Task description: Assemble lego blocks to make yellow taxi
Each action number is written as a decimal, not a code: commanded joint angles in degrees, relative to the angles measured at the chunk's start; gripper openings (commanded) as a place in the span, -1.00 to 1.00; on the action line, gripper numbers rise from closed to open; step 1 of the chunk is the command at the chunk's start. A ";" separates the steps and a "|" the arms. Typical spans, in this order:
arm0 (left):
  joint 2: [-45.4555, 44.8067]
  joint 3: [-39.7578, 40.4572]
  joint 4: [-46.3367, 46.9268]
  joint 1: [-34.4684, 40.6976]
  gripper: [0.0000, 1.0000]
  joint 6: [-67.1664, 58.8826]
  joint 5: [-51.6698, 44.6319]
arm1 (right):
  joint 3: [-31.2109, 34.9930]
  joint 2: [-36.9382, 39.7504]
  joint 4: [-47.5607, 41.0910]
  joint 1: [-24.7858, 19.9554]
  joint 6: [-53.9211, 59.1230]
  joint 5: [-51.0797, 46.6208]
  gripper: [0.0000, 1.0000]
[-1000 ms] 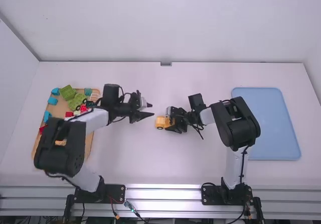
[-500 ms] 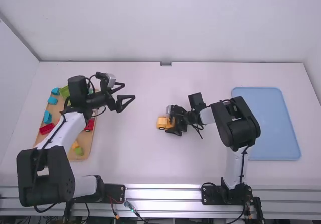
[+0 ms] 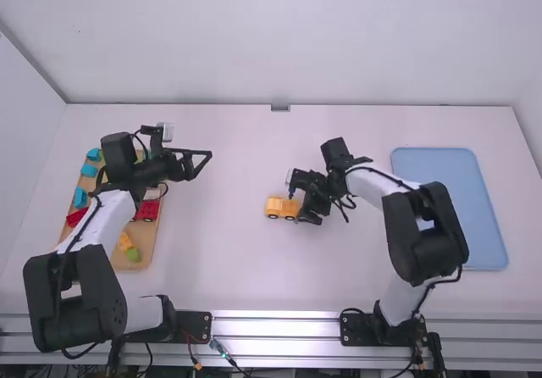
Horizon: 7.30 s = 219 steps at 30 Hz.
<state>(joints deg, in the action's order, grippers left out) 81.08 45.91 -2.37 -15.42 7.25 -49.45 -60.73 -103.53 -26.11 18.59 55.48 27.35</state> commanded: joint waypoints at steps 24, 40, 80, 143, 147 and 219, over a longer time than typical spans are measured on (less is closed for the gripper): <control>-6.93 0.33 36.65 -18.88 0.99 53.72 56.48 | -1.51 4.63 3.34 -0.63 -0.11 -8.13 0.97; 12.39 18.91 46.21 -30.64 0.85 41.77 53.53 | -1.51 4.63 6.40 -0.59 0.07 -8.13 0.97; 22.71 16.44 43.74 -30.99 -0.08 42.21 53.88 | -1.51 4.63 5.75 -0.66 -0.13 -8.31 0.98; 22.71 10.34 32.35 -30.99 -0.14 33.68 56.35 | -1.51 4.63 5.09 -0.66 -0.11 -8.15 0.98; 22.71 10.05 31.17 -30.97 -0.13 33.35 56.37 | -1.51 4.63 5.11 -0.50 0.07 -8.15 0.98; 19.61 3.08 -52.39 25.18 -0.86 13.94 -17.18 | -7.13 -7.08 74.25 -4.48 -82.18 60.94 0.55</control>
<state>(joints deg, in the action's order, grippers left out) 100.82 47.59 -54.35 9.19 21.26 -65.39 -66.74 -110.34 48.36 13.32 -26.41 87.31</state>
